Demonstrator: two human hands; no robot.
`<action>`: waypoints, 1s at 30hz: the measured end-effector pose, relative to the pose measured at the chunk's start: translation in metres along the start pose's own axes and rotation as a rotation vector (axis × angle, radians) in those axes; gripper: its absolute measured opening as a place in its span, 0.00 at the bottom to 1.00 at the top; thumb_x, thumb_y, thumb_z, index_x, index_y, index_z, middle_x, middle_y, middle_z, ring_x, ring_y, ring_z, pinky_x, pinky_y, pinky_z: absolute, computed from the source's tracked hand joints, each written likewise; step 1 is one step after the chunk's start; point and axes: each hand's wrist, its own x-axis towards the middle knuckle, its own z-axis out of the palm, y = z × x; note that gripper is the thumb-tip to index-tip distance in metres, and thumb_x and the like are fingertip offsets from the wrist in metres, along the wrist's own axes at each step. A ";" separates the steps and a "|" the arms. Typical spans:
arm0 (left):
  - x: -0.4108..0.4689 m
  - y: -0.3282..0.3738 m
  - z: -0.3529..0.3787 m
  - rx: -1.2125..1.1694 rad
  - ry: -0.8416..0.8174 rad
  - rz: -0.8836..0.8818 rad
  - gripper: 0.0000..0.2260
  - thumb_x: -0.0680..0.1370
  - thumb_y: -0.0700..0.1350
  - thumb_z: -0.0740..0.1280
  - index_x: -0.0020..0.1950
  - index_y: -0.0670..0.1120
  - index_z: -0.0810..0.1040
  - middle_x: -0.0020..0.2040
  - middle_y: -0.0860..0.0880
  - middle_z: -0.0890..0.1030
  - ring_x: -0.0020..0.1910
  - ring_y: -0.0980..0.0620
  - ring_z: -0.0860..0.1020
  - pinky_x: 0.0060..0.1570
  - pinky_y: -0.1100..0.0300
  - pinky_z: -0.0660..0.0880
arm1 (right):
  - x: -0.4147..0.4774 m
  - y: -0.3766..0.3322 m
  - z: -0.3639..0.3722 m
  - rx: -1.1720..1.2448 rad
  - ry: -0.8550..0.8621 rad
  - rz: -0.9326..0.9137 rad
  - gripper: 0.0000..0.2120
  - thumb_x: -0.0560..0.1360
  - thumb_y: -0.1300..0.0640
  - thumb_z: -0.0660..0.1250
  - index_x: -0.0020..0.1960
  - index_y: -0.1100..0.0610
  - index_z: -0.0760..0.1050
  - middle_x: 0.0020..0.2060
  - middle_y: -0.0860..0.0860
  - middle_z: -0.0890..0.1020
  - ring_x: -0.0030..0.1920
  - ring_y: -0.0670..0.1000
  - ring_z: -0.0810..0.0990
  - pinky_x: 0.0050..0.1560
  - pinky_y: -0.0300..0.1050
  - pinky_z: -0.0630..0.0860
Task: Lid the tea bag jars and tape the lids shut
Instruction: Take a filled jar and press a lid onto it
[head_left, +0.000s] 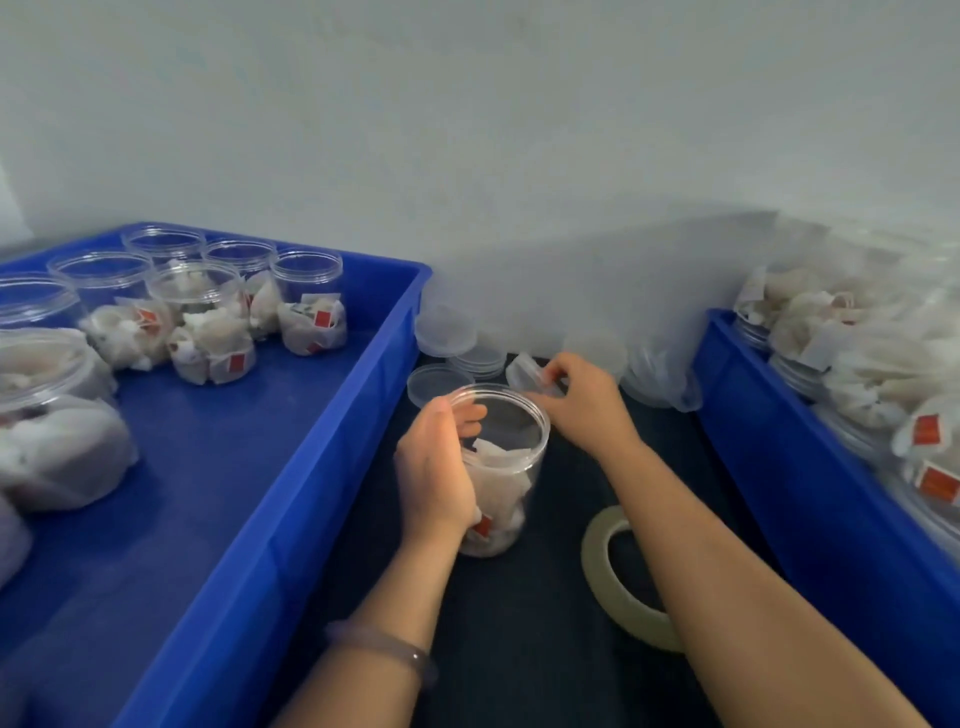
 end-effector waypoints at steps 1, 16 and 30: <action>-0.001 0.002 0.000 0.003 0.001 -0.027 0.25 0.64 0.63 0.54 0.43 0.50 0.82 0.42 0.54 0.85 0.43 0.56 0.82 0.46 0.59 0.74 | -0.005 -0.002 -0.006 -0.083 -0.046 -0.001 0.11 0.70 0.50 0.74 0.44 0.53 0.74 0.43 0.51 0.80 0.46 0.53 0.78 0.49 0.51 0.75; -0.057 0.017 -0.016 0.019 -0.264 -0.103 0.35 0.67 0.74 0.46 0.49 0.54 0.84 0.49 0.50 0.85 0.54 0.53 0.80 0.59 0.48 0.73 | -0.103 -0.068 -0.048 0.502 -0.066 0.016 0.14 0.74 0.60 0.70 0.54 0.43 0.78 0.60 0.40 0.75 0.58 0.36 0.73 0.53 0.25 0.68; -0.054 0.011 -0.021 0.043 -0.202 0.013 0.29 0.84 0.50 0.45 0.35 0.52 0.81 0.32 0.54 0.83 0.35 0.60 0.81 0.36 0.71 0.73 | -0.122 -0.080 -0.064 0.109 -0.305 -0.465 0.23 0.66 0.50 0.72 0.61 0.53 0.80 0.62 0.46 0.77 0.64 0.49 0.73 0.65 0.49 0.71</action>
